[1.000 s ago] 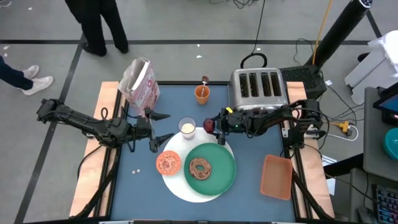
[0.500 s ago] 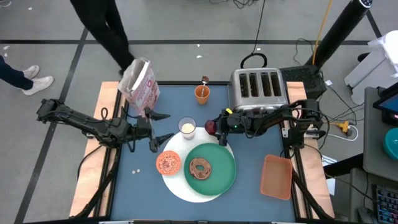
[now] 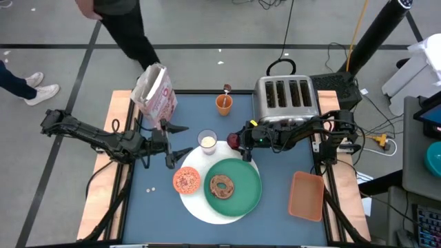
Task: Arrange a breakfast setting
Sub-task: Put the red apple on the white placemat on the right of the cup of milk
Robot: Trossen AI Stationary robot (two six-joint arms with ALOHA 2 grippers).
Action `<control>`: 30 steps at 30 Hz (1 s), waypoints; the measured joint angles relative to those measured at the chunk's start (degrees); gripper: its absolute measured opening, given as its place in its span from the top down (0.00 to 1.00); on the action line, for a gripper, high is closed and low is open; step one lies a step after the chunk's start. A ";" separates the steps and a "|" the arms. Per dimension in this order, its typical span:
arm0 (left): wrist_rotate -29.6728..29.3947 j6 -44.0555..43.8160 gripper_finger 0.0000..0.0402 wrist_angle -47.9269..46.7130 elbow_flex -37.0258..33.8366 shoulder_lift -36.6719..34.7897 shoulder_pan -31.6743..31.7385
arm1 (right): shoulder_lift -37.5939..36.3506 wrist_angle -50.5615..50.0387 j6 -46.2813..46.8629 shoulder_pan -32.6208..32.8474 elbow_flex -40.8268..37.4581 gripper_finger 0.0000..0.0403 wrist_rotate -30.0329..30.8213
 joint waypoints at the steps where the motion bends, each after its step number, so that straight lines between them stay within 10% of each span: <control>1: -0.01 0.00 0.02 -0.02 0.00 0.00 0.00 | 0.00 0.00 0.00 -0.02 0.00 0.21 0.02; 30: -0.01 0.00 0.02 -0.01 0.00 0.00 0.02 | 0.07 -0.92 -2.60 -0.02 0.00 0.04 0.24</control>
